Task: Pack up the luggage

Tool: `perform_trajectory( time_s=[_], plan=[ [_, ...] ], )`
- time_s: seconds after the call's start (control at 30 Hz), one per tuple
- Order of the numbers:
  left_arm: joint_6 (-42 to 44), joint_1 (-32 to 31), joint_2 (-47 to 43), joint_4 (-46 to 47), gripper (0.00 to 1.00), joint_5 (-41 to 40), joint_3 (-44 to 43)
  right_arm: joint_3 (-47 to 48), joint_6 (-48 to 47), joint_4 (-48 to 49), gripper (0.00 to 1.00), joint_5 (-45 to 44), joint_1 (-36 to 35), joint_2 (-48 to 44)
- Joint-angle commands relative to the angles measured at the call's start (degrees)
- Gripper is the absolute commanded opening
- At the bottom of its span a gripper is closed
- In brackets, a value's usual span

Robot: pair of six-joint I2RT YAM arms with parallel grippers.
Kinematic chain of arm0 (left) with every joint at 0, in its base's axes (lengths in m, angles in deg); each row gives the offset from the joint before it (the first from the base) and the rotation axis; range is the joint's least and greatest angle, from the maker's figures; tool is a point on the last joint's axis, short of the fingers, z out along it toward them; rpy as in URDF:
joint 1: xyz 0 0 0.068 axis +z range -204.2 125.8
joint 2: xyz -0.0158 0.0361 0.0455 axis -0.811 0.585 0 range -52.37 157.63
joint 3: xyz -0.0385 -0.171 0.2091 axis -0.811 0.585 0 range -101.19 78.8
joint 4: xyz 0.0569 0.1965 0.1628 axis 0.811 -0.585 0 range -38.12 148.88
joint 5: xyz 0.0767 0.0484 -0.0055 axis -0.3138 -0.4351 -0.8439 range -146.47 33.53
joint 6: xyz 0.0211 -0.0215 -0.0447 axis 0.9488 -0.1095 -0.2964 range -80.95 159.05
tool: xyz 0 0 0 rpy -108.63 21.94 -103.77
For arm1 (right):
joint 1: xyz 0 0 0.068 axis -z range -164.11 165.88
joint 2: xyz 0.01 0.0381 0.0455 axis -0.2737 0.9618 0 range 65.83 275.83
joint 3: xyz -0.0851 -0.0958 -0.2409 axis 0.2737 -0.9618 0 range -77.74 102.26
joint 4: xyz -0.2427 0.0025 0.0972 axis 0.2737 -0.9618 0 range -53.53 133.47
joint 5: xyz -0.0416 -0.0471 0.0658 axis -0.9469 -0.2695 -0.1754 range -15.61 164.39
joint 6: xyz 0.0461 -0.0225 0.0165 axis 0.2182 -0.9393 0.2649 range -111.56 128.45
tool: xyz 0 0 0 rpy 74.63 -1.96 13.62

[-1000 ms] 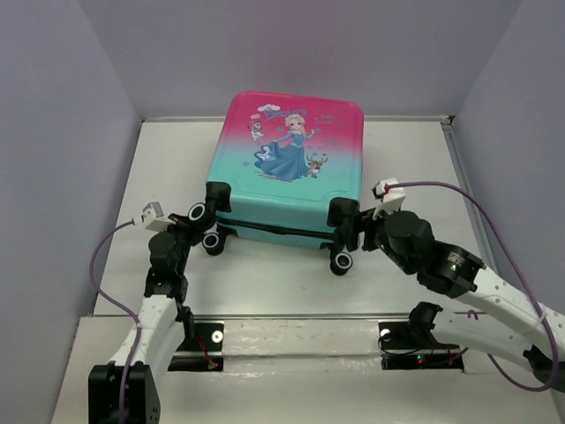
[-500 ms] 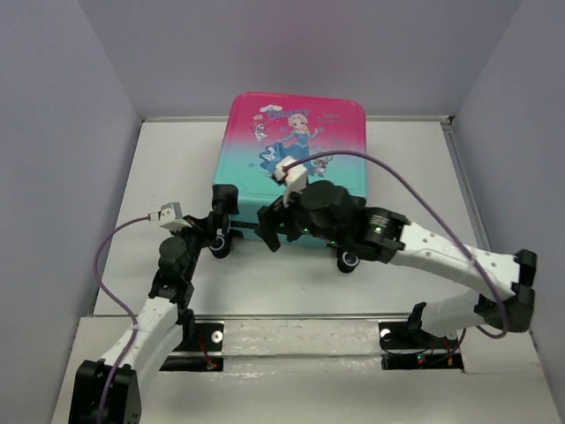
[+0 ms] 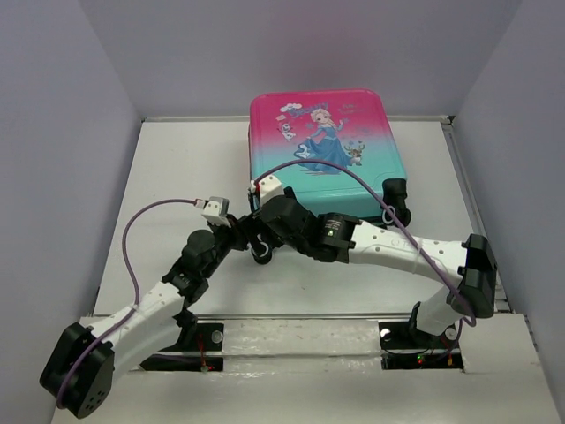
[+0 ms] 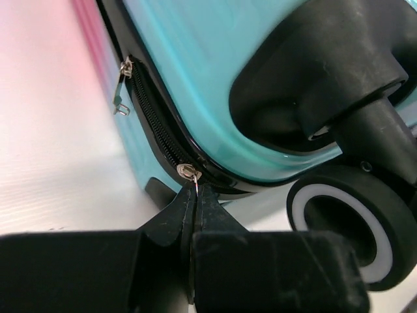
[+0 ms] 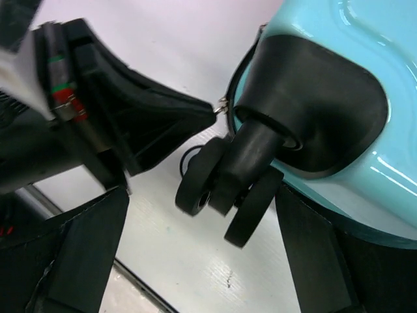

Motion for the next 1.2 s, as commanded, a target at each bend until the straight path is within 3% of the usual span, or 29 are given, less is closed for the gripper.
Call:
perform_trajectory(
  time_s=[0.0, 0.2, 0.4, 0.47, 0.57, 0.83, 0.9, 0.93, 1.07, 1.17],
  plan=[
    [0.68, -6.11, -0.03, 15.11, 0.06, 6.37, -6.95, -1.05, 4.09, 3.40, 1.00, -9.39, -0.77, -1.99],
    [0.94, -6.20, -0.29, 14.33, 0.06, 6.29, -6.77, -1.14, 5.59, 0.40, 0.96, -16.25, -0.77, 0.82],
    [3.83, -6.11, 0.50, 9.86, 0.06, -0.01, -7.47, -3.94, 5.50, -1.09, 0.19, -21.19, 0.28, 0.21],
    [4.63, -6.03, 1.11, 8.44, 0.06, -2.75, -7.65, -5.79, 5.68, -2.14, 0.07, -20.49, 0.90, -1.02],
    [5.08, -5.85, 2.52, 7.12, 0.06, -5.76, -7.48, -11.67, 6.64, -2.15, 0.07, -19.70, 1.43, -6.20],
    [2.09, -5.59, 1.48, 3.09, 0.06, -0.57, -5.55, -17.04, 5.94, -1.97, 0.07, -17.94, 3.00, -15.34],
    [1.21, -5.59, 0.33, 0.36, 0.22, 0.39, -3.62, -18.18, 5.85, -1.97, 0.07, -17.85, 3.53, -16.31],
    [0.77, -5.59, -0.46, 0.52, 0.34, 4.57, -2.91, -18.54, 5.94, -1.80, 0.07, -17.85, 3.54, -17.10],
    [-0.38, -8.39, 0.67, 1.58, 0.55, 7.17, -0.71, -19.86, 5.94, -0.65, 0.07, -17.32, 4.06, -17.90],
    [-0.11, -11.02, 5.13, 3.16, 0.60, 5.59, -1.85, -19.95, 5.86, 0.05, 0.07, -16.62, 4.06, -18.08]
  ],
)
